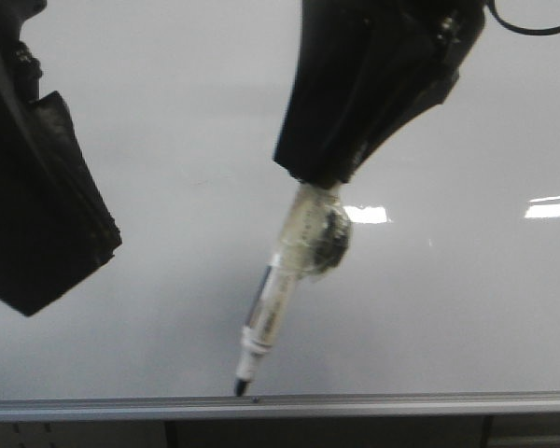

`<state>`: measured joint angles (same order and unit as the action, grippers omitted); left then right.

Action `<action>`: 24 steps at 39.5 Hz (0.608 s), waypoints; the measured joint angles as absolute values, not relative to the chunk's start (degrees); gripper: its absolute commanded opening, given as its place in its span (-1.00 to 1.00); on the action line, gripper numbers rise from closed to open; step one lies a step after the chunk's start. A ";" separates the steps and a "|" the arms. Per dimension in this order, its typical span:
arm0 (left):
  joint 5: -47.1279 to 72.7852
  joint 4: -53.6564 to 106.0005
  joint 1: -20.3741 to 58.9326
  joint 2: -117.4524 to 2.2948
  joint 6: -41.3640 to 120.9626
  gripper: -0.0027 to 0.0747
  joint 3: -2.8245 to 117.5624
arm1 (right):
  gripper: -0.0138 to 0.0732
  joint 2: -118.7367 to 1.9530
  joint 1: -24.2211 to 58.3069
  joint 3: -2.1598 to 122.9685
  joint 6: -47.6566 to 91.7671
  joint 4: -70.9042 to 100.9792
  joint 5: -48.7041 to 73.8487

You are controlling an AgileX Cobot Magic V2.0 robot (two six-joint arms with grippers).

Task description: Write number 0 on whiteboard

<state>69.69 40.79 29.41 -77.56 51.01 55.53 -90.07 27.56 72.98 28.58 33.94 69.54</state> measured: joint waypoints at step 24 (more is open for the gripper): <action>69.69 40.79 29.41 -77.56 51.01 -0.98 55.53 | -0.84 -80.04 11.65 76.18 20.54 20.38 59.60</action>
<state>69.69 40.79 29.41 -77.56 51.01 55.53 -80.04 11.65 76.18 20.54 20.38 59.60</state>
